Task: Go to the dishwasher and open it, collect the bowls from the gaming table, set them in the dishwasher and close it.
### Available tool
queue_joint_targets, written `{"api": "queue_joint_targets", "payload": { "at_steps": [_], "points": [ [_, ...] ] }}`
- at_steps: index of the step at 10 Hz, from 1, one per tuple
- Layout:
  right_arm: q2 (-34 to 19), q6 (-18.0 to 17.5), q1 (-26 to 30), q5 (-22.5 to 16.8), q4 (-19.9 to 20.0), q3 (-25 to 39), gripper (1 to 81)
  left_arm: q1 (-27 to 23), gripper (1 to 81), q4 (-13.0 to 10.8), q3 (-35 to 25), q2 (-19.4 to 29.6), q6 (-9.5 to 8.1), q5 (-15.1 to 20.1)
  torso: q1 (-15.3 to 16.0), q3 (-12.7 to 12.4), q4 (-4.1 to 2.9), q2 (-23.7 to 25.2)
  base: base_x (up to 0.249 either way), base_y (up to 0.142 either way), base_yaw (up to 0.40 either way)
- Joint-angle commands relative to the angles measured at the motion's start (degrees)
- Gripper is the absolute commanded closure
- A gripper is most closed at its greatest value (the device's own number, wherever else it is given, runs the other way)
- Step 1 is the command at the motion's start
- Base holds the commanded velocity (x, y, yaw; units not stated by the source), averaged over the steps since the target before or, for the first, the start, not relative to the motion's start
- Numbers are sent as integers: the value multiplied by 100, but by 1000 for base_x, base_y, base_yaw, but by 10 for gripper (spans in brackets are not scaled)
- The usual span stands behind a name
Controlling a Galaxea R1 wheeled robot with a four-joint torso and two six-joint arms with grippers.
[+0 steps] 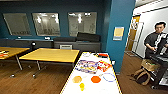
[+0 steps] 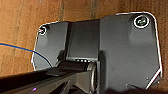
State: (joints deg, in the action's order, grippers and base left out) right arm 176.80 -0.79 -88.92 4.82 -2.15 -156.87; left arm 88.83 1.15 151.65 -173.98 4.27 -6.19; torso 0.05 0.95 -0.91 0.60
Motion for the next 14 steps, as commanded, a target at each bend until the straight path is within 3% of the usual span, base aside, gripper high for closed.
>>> {"api": "queue_joint_targets", "payload": {
  "at_steps": [1,14],
  "points": [
    [33,9,291,-288,-23,26,10,-256,10,8,-39,-14,4,302,0,0,0,0,0,123,0],
    [24,9,282,-288,-14,26,10,-256,10,-9,-39,-32,4,294,-5,0,0,0,0,92,0]
  ]
}}
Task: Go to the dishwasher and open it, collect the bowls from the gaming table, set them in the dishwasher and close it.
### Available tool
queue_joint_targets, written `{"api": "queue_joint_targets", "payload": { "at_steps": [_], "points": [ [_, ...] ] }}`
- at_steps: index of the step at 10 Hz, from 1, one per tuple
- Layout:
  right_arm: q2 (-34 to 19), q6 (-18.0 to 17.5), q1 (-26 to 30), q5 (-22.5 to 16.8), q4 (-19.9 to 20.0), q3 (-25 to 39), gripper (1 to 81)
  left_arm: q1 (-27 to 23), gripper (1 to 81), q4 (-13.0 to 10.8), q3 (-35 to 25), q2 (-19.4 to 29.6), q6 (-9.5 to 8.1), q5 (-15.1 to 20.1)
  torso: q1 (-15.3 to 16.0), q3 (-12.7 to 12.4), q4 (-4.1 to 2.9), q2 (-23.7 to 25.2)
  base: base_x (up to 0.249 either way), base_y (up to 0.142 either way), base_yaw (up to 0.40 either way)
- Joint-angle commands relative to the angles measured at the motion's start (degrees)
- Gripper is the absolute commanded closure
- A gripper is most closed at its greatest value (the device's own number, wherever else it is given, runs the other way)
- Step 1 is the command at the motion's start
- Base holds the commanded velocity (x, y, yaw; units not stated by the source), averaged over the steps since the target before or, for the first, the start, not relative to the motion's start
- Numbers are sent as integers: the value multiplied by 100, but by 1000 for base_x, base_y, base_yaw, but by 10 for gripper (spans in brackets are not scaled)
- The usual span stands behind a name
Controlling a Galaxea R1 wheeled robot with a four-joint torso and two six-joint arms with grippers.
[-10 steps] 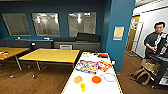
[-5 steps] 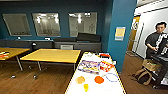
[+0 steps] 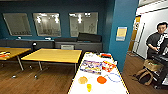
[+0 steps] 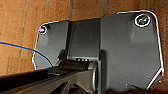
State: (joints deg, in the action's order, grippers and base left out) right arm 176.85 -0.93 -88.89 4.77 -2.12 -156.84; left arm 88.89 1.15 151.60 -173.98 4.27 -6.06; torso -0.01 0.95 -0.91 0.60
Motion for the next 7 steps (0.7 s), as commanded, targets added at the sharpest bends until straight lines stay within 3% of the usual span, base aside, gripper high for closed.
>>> {"api": "queue_joint_targets", "payload": {
  "at_steps": [1,7],
  "points": [
    [20,22,280,-283,-17,23,10,-254,10,-9,-34,-32,4,281,1,0,0,0,0,64,0],
    [11,22,271,-283,-16,23,10,-254,10,-18,-43,-32,4,281,1,0,0,2,100,0,0]
  ]
}}
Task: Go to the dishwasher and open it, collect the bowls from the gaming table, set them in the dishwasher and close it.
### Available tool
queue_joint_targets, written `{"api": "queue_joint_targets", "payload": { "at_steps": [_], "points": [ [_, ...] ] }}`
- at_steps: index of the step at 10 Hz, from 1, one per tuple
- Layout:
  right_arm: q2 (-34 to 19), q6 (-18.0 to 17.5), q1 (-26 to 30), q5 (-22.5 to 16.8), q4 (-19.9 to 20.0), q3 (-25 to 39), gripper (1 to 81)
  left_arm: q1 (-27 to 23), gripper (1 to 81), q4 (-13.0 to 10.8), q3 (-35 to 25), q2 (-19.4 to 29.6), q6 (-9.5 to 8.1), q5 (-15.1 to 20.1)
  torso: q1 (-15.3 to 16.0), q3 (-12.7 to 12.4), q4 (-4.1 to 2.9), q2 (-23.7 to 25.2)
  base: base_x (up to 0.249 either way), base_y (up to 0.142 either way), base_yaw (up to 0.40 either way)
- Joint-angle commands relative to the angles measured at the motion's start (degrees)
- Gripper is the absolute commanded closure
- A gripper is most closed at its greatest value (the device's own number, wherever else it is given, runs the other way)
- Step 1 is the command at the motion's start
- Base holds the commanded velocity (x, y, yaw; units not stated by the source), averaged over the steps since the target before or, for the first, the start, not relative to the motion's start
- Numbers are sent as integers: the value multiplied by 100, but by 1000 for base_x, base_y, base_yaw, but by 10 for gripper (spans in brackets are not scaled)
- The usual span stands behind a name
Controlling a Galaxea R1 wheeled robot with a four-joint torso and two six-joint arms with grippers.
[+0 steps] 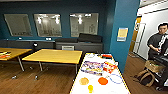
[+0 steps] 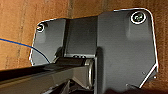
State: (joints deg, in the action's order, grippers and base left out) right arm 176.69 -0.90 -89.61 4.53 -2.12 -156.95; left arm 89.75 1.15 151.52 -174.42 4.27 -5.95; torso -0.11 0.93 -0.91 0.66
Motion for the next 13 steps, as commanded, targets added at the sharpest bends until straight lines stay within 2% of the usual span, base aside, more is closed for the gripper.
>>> {"api": "queue_joint_targets", "payload": {
  "at_steps": [1,8,11,12,13],
  "points": [
    [27,20,343,-260,-16,34,10,-339,10,-18,-26,4,4,270,11,0,0,2,117,0,0],
    [27,20,351,-251,2,34,10,-339,10,-18,-25,12,4,270,12,2,0,-5,112,0,0],
    [-61,2,343,-164,54,69,10,-339,10,-35,-43,21,4,235,21,4,0,-9,0,0,0],
    [-156,-6,351,-155,54,190,10,-339,10,-35,-52,38,4,226,19,4,0,-9,0,0,0],
    [-437,-15,360,-155,63,620,10,-339,10,-35,-113,82,4,217,17,4,0,-7,0,0,0]
  ]
}}
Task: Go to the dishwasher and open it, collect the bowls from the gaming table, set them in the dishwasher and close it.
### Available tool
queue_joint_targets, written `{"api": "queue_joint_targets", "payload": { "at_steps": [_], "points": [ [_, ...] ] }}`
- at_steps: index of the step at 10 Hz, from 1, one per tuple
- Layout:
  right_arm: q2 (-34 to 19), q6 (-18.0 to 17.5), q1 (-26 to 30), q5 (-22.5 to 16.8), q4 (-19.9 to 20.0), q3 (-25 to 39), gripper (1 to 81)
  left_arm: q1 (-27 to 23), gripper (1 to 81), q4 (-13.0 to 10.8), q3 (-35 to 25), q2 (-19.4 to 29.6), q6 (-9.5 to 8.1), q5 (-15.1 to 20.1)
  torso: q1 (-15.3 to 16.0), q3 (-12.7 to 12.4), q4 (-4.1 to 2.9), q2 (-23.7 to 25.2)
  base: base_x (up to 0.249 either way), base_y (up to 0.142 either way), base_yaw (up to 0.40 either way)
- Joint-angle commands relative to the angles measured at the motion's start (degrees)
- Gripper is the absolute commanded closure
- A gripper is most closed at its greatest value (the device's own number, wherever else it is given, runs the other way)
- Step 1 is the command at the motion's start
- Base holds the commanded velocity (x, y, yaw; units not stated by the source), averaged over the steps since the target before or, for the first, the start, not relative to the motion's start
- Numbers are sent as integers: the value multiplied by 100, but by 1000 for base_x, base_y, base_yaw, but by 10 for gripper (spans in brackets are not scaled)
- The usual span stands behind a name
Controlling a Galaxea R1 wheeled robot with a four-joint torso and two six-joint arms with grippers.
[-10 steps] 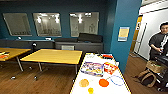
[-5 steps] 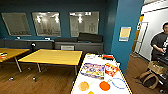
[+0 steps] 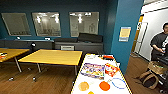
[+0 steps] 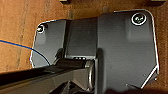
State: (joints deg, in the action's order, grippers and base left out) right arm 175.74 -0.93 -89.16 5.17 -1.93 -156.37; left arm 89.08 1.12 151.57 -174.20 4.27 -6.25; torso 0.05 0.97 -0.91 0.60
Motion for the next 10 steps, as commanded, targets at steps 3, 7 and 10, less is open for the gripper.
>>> {"api": "queue_joint_targets", "payload": {
  "at_steps": [3,7,10],
  "points": [
    [-1906,-13,394,28,570,2890,10,-280,10,-33,-663,394,13,239,-2,0,0,0,0,0,0],
    [-3883,-22,587,502,720,5360,10,-316,10,-33,-777,465,4,230,-2,0,0,0,0,0,0],
    [-5237,-258,772,888,817,6680,10,-316,10,-33,-777,439,13,230,-2,0,0,0,0,0,0]
  ]
}}
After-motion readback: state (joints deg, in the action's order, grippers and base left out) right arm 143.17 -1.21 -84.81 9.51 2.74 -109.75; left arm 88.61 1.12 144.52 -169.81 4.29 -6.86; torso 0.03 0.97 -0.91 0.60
